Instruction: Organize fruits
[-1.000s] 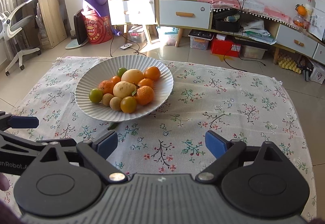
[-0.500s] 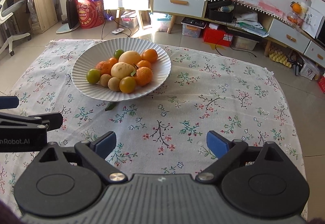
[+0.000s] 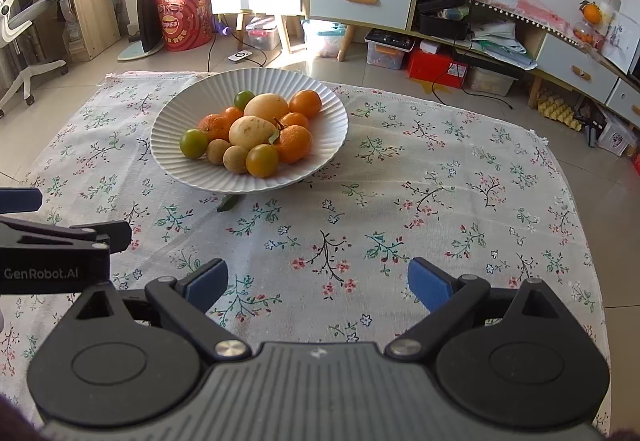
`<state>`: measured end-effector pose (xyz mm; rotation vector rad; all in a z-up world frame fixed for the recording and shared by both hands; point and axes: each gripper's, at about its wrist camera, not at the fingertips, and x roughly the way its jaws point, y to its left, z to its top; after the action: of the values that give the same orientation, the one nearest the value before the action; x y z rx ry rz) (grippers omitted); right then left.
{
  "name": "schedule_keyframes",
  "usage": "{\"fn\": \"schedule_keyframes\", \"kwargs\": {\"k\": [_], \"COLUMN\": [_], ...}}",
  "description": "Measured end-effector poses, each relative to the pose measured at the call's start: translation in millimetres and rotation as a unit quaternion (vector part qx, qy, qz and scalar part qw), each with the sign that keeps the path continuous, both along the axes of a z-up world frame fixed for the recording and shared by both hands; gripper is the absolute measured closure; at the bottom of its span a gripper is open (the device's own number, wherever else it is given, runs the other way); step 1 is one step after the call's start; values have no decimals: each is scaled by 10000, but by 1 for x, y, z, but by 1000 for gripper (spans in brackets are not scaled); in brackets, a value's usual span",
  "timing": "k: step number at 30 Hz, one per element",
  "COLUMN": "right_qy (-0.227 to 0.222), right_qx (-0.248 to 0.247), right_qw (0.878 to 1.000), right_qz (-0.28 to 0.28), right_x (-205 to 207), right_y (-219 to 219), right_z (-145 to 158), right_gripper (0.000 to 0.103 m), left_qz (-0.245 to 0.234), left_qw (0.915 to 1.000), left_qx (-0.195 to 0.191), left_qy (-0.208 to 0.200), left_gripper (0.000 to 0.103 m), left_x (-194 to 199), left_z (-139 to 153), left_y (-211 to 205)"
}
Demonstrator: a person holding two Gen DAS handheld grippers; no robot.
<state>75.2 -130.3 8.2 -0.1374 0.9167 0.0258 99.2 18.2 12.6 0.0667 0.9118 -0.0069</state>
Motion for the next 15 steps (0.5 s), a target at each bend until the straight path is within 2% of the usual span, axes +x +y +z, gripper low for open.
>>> {"fn": "schedule_keyframes", "kwargs": {"k": [15], "right_qy": [7], "right_qx": [19], "right_qw": [10000], "right_qz": [1], "right_x": [1], "right_y": [0], "right_z": [0], "right_gripper": [7], "left_qz": [7], "left_qw": [9999], "left_qx": [-78], "left_qy": [93], "left_gripper": [25], "left_x": [1], "left_z": [-2], "left_y": [2]}}
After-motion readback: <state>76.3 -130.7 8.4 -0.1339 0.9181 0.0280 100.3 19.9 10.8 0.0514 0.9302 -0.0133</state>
